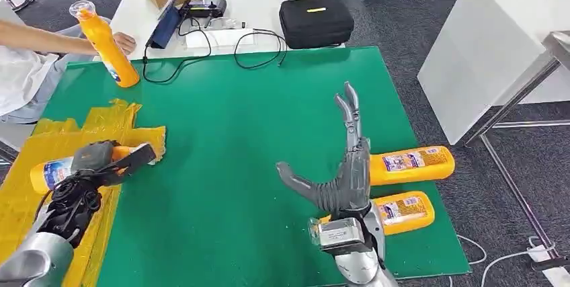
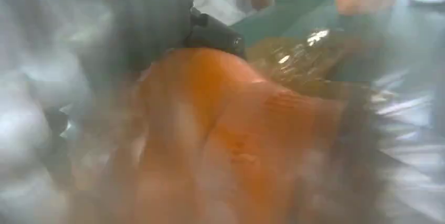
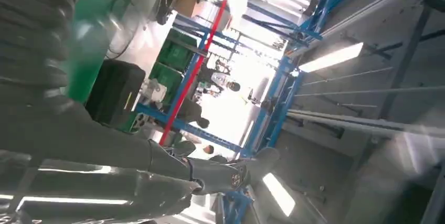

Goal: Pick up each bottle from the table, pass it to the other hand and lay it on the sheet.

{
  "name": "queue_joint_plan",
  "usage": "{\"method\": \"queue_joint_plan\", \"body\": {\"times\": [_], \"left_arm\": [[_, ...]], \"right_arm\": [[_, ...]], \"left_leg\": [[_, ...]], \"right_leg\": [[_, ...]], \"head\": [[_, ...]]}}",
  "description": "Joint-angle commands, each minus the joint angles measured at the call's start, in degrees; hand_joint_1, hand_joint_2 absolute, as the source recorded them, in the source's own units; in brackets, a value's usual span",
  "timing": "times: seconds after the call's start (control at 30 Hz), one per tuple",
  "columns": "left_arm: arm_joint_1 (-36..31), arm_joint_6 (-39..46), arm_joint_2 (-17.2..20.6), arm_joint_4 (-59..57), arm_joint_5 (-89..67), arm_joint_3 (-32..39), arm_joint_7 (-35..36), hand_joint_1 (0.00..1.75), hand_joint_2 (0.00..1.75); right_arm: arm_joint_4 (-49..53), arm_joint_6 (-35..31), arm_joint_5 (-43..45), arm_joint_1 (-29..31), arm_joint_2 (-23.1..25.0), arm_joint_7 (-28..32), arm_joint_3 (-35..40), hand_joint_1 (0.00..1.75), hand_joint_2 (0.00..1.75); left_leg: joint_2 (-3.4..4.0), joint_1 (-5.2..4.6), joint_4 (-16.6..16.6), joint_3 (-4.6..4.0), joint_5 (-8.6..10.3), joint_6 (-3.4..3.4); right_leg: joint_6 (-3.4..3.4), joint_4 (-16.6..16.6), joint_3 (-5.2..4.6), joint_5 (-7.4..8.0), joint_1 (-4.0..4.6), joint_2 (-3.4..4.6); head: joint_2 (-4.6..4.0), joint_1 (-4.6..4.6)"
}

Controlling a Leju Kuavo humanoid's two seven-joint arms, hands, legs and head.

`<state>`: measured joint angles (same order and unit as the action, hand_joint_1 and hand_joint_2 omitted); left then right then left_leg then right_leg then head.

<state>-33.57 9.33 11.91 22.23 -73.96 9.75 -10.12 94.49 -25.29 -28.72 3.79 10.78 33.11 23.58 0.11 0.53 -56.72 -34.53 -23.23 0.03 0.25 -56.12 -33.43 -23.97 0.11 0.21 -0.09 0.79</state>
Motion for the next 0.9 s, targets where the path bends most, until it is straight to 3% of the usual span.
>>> {"method": "queue_joint_plan", "body": {"times": [0.03, 0.33, 0.7, 0.83, 0.9], "left_arm": [[0.62, -2.24, 0.16, -5.9, 0.03, 3.99, 1.73, 0.0, 1.75], [1.1, -2.97, -0.1, -6.14, -0.34, 4.44, 4.82, 0.0, 1.75], [2.05, 0.5, -1.58, -5.18, 0.36, 5.92, 3.72, 0.0, 1.75], [1.01, 10.35, -4.1, -3.11, 3.19, 9.23, 0.57, 0.0, 1.75], [0.1, 11.55, -6.22, -0.69, 9.51, 13.37, -5.21, 0.0, 1.75]], "right_arm": [[-4.81, 0.31, 0.38, 3.33, -0.65, -0.02, -0.48, 0.0, 1.75], [-5.2, 0.01, 0.27, 3.43, -0.38, -0.18, -0.76, 0.0, 1.75], [-5.92, -0.22, -0.13, 3.47, -0.11, -0.83, -1.02, 0.0, 1.75], [-5.04, -0.53, -0.92, 2.47, -0.01, -1.85, -1.31, 0.0, 1.75], [-4.54, -0.75, -1.44, 1.7, -0.04, -2.18, -1.48, 0.0, 1.75]], "left_leg": [[0.17, 0.02, 0.07, 0.32, -0.08, 0.0], [0.09, -0.03, 0.08, 0.43, -0.04, 0.0], [0.1, -0.01, 0.11, 0.65, -0.05, 0.01], [-0.05, -0.01, 0.08, 0.6, -0.03, 0.02], [-0.19, 0.03, 0.04, 0.53, -0.01, 0.03]], "right_leg": [[0.05, 0.1, 0.28, -0.01, 0.02, 0.16], [0.03, 0.05, 0.41, -0.02, -0.02, 0.09], [0.04, 0.1, 0.61, -0.01, -0.01, 0.1], [0.05, 0.09, 0.6, -0.04, -0.01, -0.05], [0.06, 0.09, 0.58, -0.04, 0.03, -0.18]], "head": [[0.0, -0.02], [0.0, -0.02], [0.0, -0.02], [-0.02, -0.02], [0.0, -0.02]]}}
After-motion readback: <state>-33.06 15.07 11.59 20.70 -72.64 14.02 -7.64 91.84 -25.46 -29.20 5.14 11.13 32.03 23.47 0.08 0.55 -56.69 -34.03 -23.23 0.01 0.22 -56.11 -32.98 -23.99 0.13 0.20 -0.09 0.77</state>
